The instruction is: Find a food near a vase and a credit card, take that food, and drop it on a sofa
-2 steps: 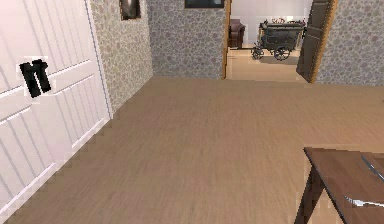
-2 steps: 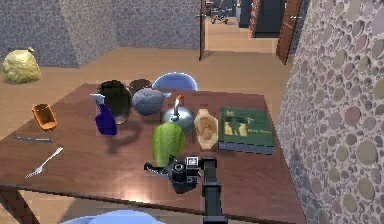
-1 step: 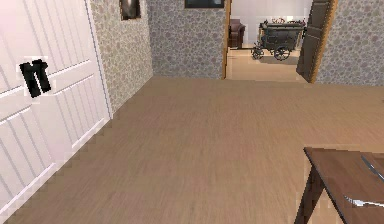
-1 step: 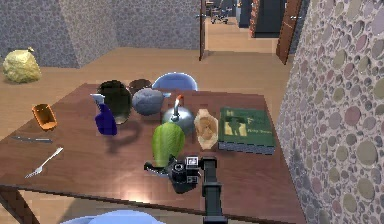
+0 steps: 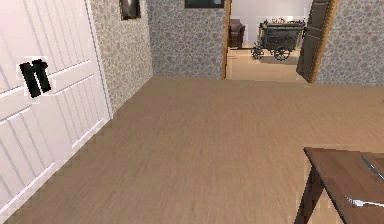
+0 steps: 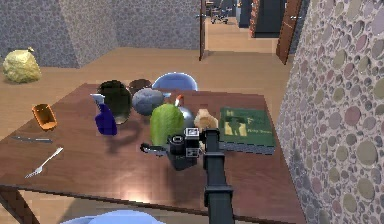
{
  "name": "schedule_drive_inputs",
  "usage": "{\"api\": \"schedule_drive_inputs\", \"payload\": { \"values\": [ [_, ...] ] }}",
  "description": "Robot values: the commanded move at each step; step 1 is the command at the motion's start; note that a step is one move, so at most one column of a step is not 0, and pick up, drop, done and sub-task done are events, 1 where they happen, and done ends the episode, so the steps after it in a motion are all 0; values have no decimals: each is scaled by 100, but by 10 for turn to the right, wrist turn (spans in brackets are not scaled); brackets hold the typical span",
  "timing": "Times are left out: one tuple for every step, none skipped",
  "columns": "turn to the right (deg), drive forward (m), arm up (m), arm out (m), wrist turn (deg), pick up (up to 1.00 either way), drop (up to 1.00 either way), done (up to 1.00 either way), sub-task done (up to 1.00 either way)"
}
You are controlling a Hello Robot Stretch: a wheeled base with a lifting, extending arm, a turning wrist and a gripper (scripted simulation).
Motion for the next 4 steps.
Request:
{"api": "schedule_drive_inputs", "payload": {
  "values": [
    [0,0,18,0,0,0,0,0,0],
    [0,0,0,0,-450,0,0,0,0],
    [0,0,0,0,-450,0,0,0,0],
    [0,0,0,0,-120,0,0,0,0]
  ]
}}
